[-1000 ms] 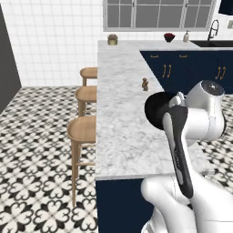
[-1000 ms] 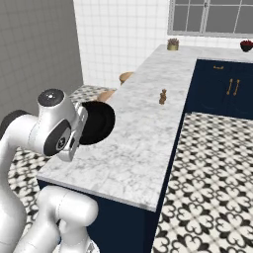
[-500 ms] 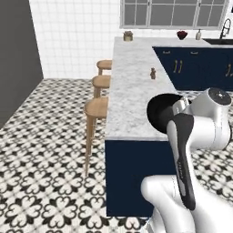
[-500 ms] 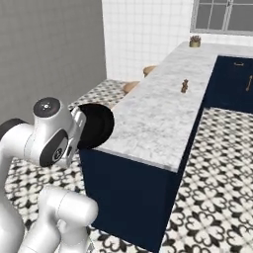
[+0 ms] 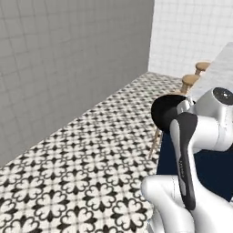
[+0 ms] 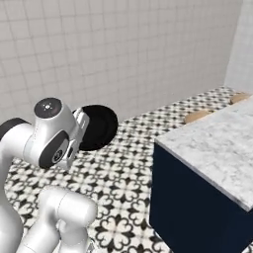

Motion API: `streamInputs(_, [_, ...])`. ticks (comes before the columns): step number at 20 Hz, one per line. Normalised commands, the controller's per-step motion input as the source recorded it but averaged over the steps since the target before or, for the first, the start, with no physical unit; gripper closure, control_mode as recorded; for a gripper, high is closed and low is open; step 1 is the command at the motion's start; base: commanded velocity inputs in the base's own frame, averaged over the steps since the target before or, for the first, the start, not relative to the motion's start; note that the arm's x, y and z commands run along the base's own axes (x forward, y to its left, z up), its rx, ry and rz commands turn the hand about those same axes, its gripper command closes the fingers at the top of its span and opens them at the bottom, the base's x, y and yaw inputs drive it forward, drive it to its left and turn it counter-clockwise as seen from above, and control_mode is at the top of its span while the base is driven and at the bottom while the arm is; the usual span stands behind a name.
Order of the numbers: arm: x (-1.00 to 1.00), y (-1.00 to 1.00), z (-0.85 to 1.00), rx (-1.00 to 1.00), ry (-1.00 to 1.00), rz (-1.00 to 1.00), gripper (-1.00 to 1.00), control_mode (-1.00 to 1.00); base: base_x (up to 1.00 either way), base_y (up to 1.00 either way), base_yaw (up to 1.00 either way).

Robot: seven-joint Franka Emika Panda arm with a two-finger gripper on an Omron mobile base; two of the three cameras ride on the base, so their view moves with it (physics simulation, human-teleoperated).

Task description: Pick up the bowls on the counter and stack them on top of one another in the open cabinet. Place the smaller bowl on top of the larger bowl.

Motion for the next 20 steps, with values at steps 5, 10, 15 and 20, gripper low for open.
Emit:
streamInputs(5, [0.00,0.00,0.00,0.00,0.00,0.00,1.00,1.00,-0.22,-0.30,0.97])
streamInputs(10, [0.00,0.00,0.00,0.00,0.00,0.00,1.00,1.00,-0.30,-0.40,0.93])
streamInputs(15, [0.00,0.00,0.00,0.00,0.00,0.00,1.00,1.00,-0.39,-0.48,0.90])
streamInputs(20, [0.00,0.00,0.00,0.00,0.00,0.00,1.00,1.00,-0.51,-0.68,0.84])
